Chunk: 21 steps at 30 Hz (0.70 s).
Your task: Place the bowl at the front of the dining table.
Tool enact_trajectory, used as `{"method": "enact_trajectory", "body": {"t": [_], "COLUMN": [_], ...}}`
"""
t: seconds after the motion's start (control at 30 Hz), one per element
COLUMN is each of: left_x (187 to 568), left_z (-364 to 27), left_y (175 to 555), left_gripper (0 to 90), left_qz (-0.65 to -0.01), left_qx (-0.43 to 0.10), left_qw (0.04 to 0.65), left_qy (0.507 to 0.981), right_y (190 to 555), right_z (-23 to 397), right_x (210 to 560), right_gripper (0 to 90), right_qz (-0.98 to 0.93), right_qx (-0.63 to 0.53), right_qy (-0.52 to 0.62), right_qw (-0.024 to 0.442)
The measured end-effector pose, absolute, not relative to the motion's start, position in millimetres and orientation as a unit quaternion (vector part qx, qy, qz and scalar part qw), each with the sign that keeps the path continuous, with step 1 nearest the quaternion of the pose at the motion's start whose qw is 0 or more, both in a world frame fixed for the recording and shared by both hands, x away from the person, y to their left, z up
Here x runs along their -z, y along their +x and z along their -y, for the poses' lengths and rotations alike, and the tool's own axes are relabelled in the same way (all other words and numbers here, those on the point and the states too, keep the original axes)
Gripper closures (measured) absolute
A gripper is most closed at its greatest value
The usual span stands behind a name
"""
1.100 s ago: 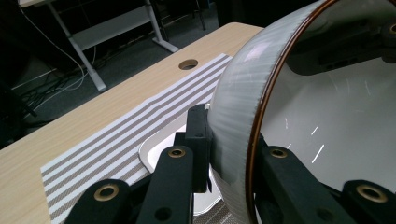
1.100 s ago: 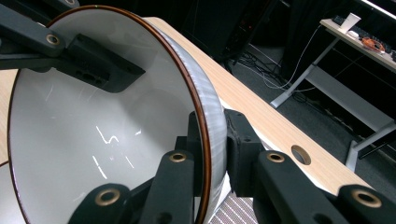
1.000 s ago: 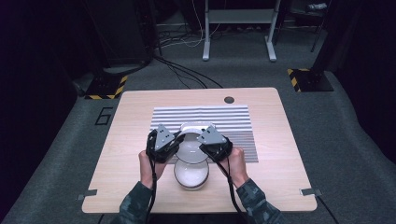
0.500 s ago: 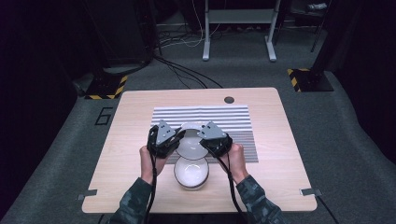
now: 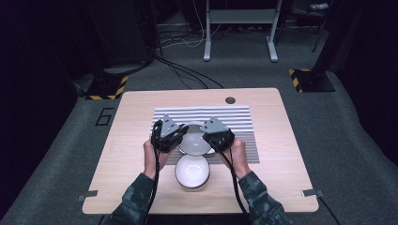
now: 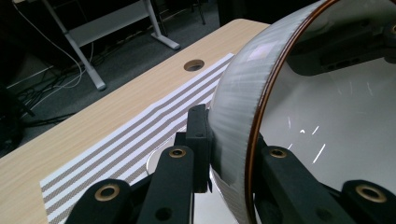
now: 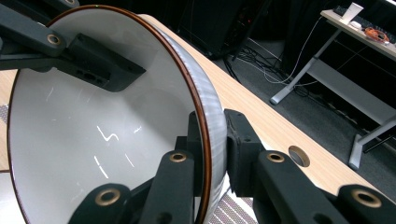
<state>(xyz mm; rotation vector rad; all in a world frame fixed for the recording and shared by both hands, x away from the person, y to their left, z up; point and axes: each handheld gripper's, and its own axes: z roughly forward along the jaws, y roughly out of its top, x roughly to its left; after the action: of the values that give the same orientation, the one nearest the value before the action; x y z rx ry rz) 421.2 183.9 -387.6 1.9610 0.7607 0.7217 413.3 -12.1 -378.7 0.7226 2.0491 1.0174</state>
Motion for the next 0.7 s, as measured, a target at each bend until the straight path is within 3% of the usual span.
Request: {"method": "enact_trajectory", "body": {"t": [0.7], "left_x": [390], "left_z": [-177], "left_y": [455], "left_gripper": [80.8], "left_qz": [-0.308], "left_qx": [-0.277], "left_qw": [0.427], "left_qy": [0.804], "right_y": [445], "right_z": [17], "right_x": [386], "right_gripper": [81.7], "right_qz": [-0.795], "right_qx": [-0.396], "right_qy": [0.308], "right_qw": [0.341]}}
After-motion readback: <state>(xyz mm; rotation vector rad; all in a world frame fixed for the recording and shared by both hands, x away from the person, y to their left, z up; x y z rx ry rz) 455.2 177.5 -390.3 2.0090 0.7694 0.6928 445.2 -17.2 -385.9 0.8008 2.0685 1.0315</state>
